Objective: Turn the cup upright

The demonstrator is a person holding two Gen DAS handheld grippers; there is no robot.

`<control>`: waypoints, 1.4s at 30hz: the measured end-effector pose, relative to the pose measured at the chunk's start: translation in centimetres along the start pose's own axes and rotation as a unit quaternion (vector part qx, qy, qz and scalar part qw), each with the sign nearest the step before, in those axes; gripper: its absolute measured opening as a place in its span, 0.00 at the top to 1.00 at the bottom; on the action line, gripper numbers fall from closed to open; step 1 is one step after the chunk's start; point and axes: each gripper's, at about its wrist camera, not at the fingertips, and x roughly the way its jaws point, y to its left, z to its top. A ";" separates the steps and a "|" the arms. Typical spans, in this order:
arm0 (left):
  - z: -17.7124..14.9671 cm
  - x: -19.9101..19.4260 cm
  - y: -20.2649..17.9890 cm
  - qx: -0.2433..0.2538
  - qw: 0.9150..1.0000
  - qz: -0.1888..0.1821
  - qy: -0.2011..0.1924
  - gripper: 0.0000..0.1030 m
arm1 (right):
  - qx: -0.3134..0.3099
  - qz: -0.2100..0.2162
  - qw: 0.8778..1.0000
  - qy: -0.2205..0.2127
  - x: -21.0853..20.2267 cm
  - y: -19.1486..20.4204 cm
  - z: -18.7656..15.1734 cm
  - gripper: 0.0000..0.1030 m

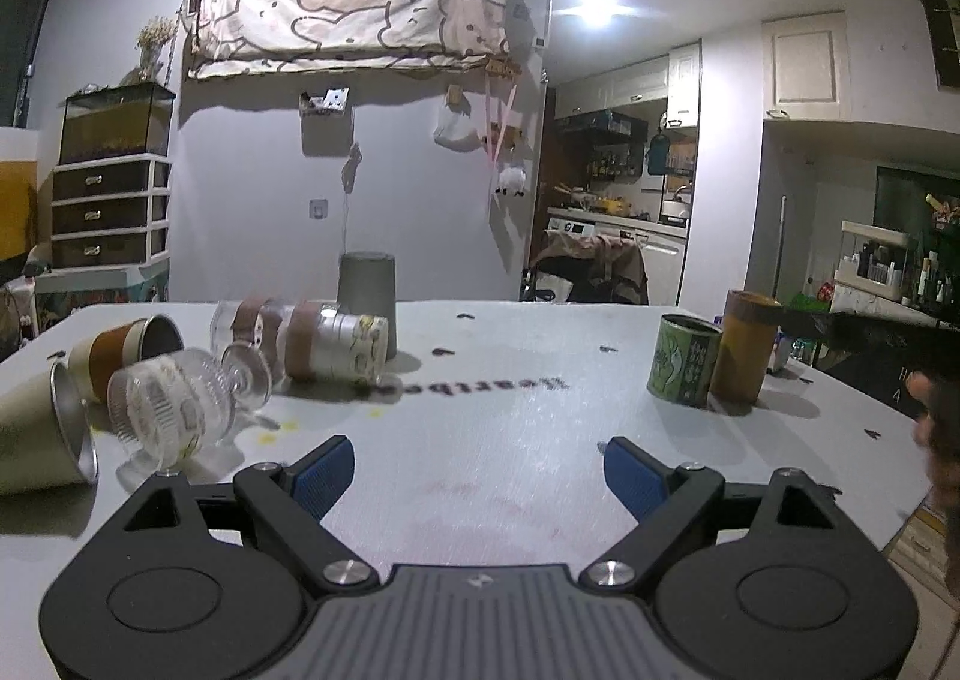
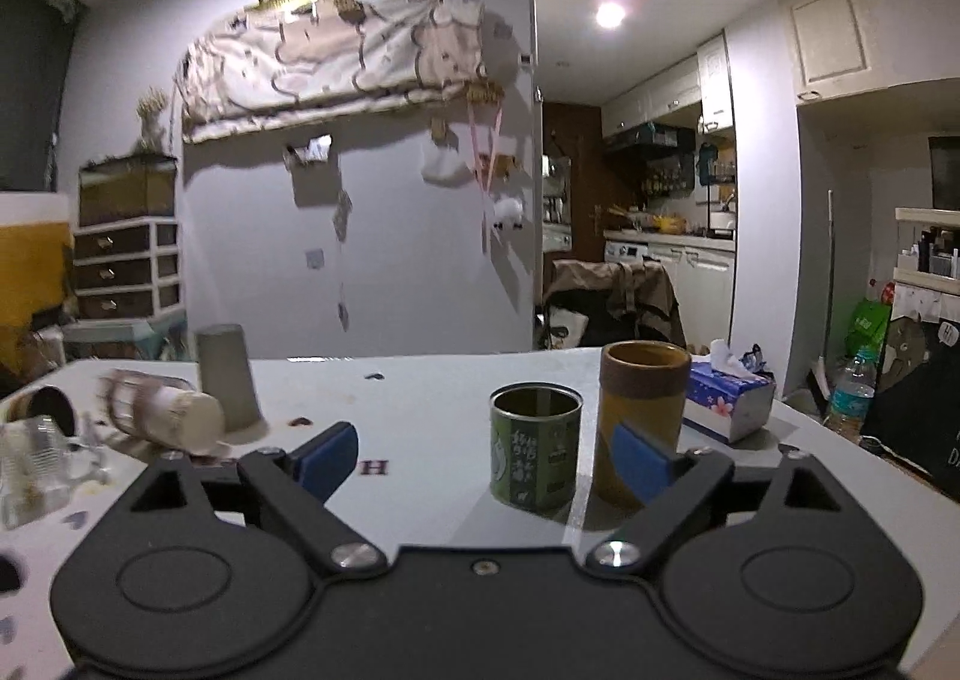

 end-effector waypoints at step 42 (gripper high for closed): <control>0.0 0.1 -1.8 0.013 1.000 0.003 -0.002 0.00 | -0.030 0.002 1.000 -0.004 -7.4 1.7 -4.6 0.00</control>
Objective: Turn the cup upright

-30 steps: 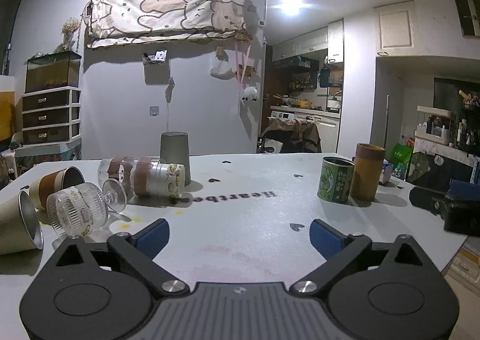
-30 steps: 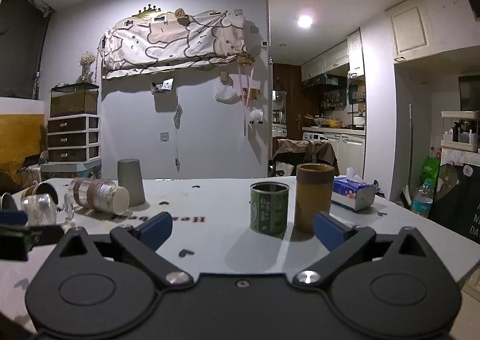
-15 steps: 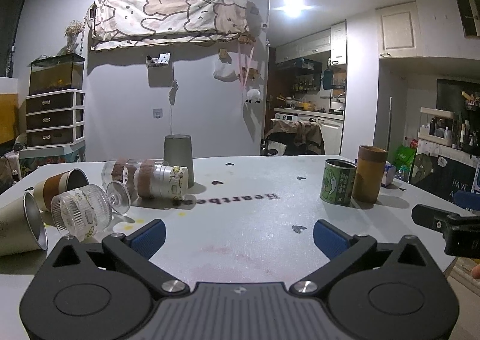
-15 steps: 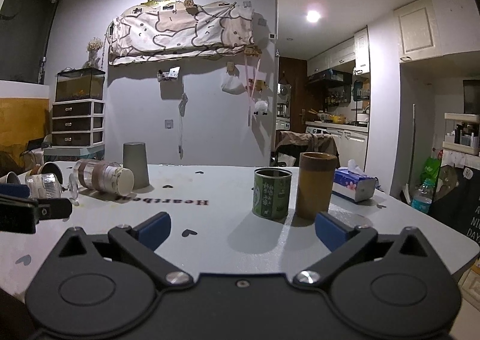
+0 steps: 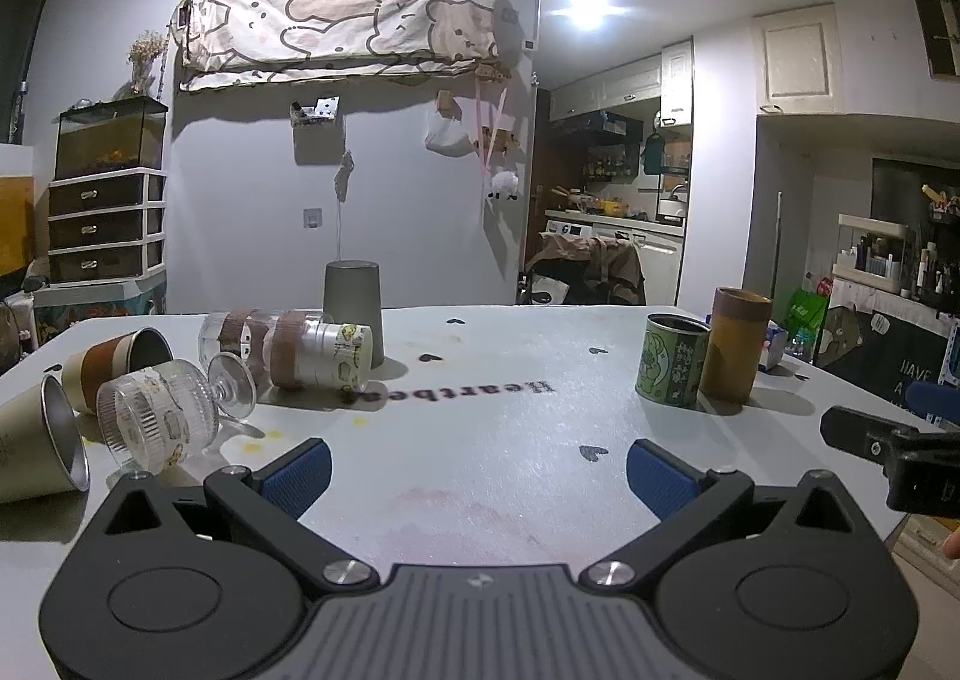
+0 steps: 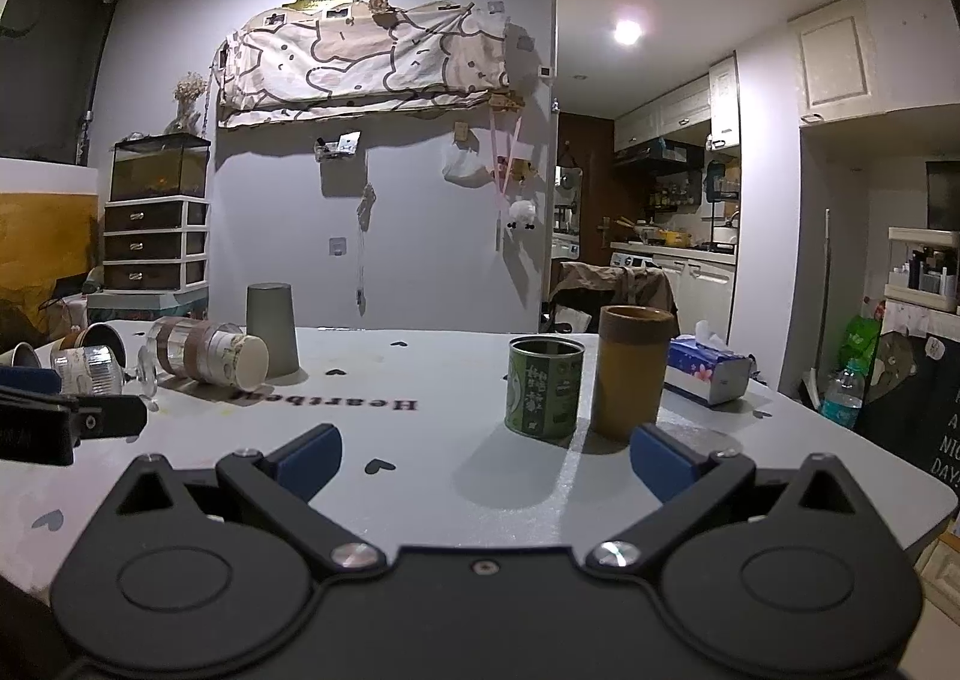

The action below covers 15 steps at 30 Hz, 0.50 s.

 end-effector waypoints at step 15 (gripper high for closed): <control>-0.4 0.1 0.5 -0.009 1.000 0.002 -0.002 0.00 | -0.009 -0.007 1.000 -0.003 -0.2 0.4 0.0 0.00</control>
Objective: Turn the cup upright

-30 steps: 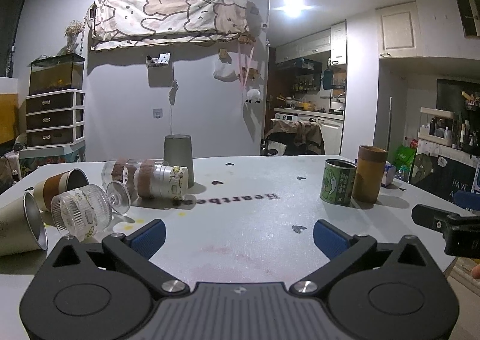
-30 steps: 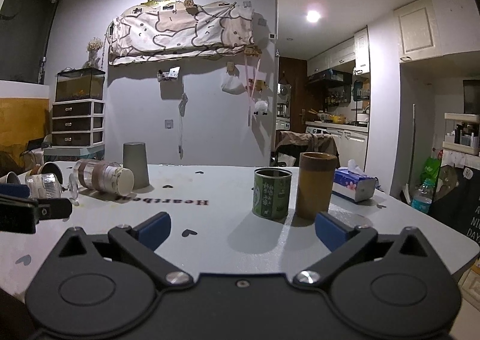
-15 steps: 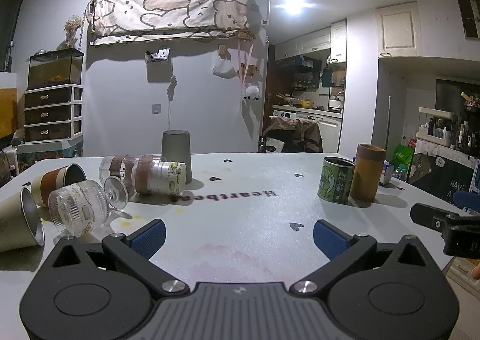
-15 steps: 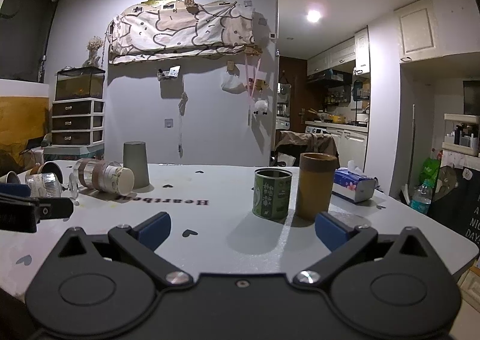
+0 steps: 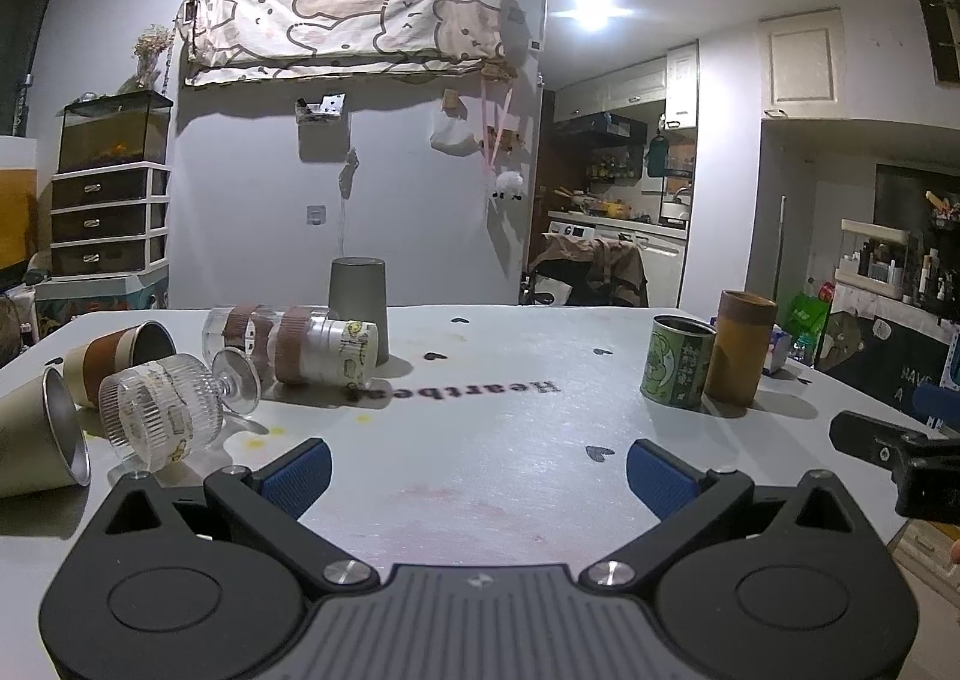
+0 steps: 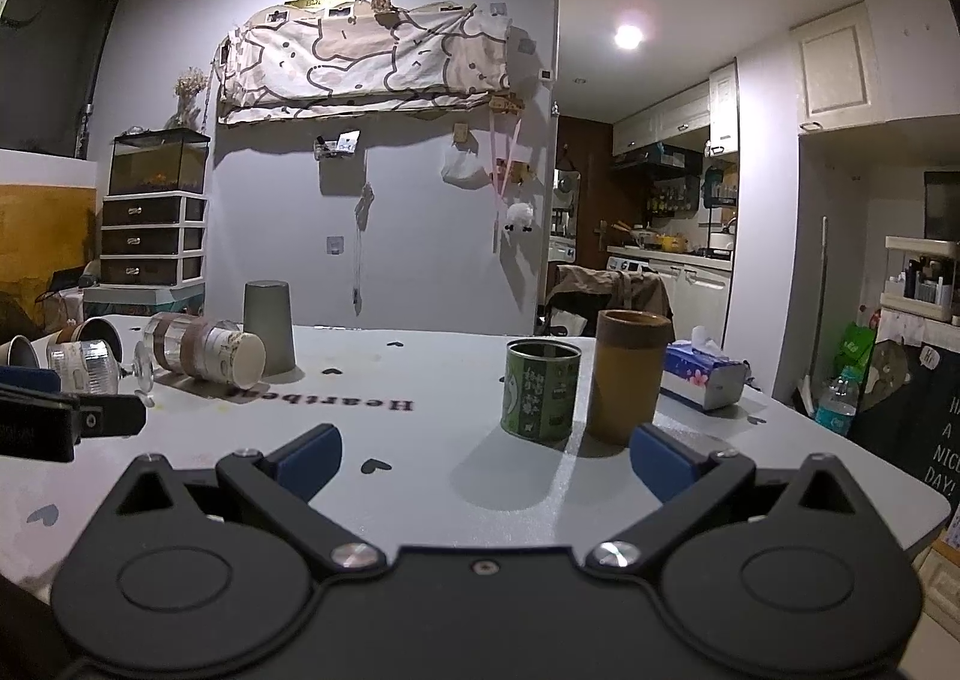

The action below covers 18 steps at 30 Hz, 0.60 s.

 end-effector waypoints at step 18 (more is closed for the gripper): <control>0.5 -0.4 -0.3 0.008 1.000 0.001 -0.006 0.00 | 0.004 -0.008 1.000 -0.007 -0.4 -0.6 0.1 0.00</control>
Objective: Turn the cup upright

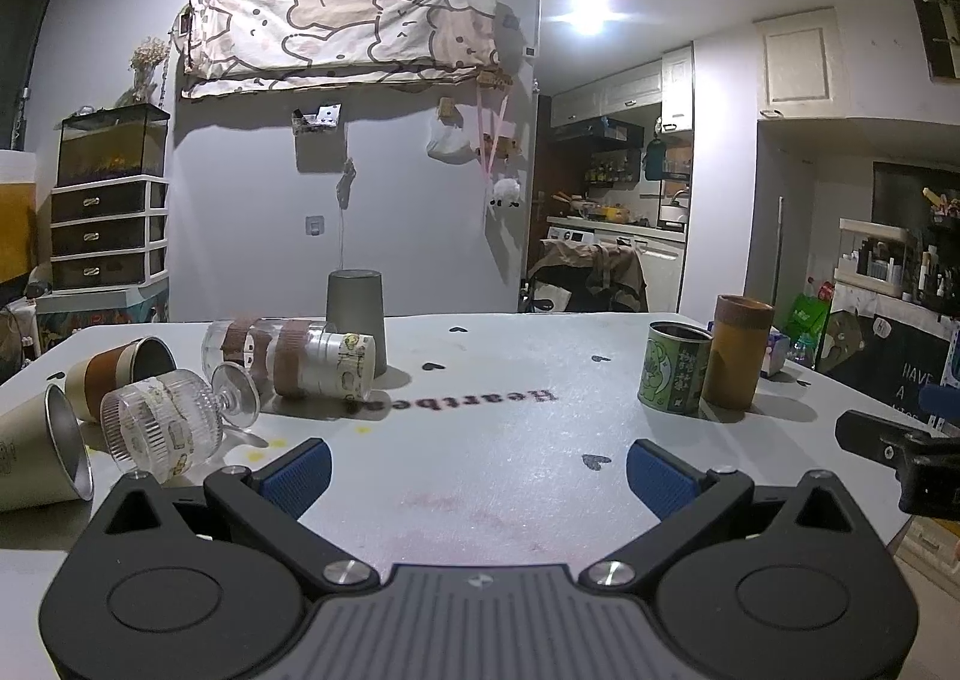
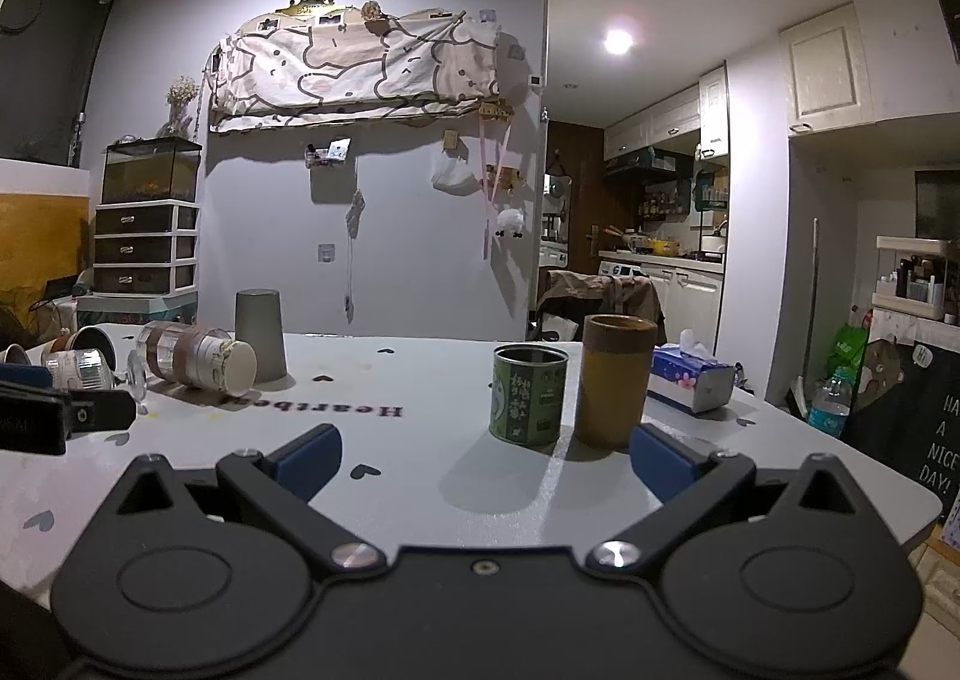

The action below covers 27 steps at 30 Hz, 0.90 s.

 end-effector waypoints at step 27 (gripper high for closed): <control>-0.1 -0.2 -0.2 0.001 1.000 -0.001 0.000 0.00 | -0.001 0.000 1.000 0.000 -0.2 0.0 -0.2 0.00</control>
